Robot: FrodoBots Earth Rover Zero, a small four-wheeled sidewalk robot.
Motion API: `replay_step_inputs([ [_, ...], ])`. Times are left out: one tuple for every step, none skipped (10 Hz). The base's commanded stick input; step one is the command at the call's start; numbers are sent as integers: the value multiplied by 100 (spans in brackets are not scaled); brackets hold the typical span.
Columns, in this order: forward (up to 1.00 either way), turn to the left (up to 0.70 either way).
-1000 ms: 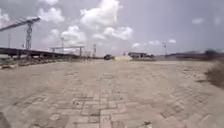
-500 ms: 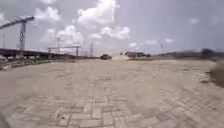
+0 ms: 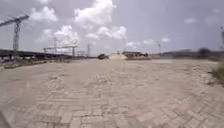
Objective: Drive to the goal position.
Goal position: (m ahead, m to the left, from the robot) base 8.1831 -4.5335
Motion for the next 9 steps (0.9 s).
replay_step_inputs([
  [70, -14],
  [70, -14],
  [70, -14],
  [70, -14],
  [70, -14],
  [70, -14],
  [70, -14],
  [70, -14],
  [70, -14],
])
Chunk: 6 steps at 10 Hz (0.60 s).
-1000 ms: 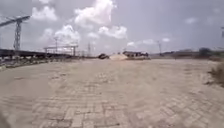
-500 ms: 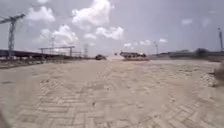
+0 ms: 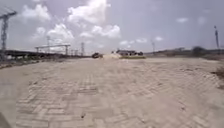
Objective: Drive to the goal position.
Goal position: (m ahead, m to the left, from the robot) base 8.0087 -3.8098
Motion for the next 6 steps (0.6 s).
replay_step_inputs([
  [70, -14],
  [70, -14],
  [70, -14],
  [70, -14],
  [70, -14],
  [70, -14],
])
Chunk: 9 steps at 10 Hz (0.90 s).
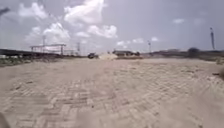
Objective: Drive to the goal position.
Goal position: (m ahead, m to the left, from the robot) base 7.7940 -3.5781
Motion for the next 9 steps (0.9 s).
replay_step_inputs([
  [70, -14],
  [70, -14],
  [70, -14],
  [70, -14],
  [70, -14],
  [70, -14],
  [70, -14],
  [70, -14],
  [70, -14],
])
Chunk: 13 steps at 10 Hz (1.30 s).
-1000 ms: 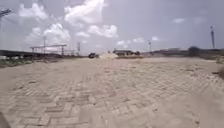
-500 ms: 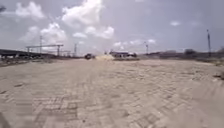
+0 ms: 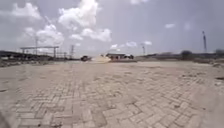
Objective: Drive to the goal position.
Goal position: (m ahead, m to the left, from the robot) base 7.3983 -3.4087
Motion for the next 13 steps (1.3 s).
replay_step_inputs([
  [70, -14],
  [70, -14],
  [70, -14],
  [70, -14],
  [70, -14],
  [70, -14],
  [70, -14],
  [70, -14],
  [70, -14],
  [70, -14],
  [70, -14],
  [70, -14],
  [70, -14],
])
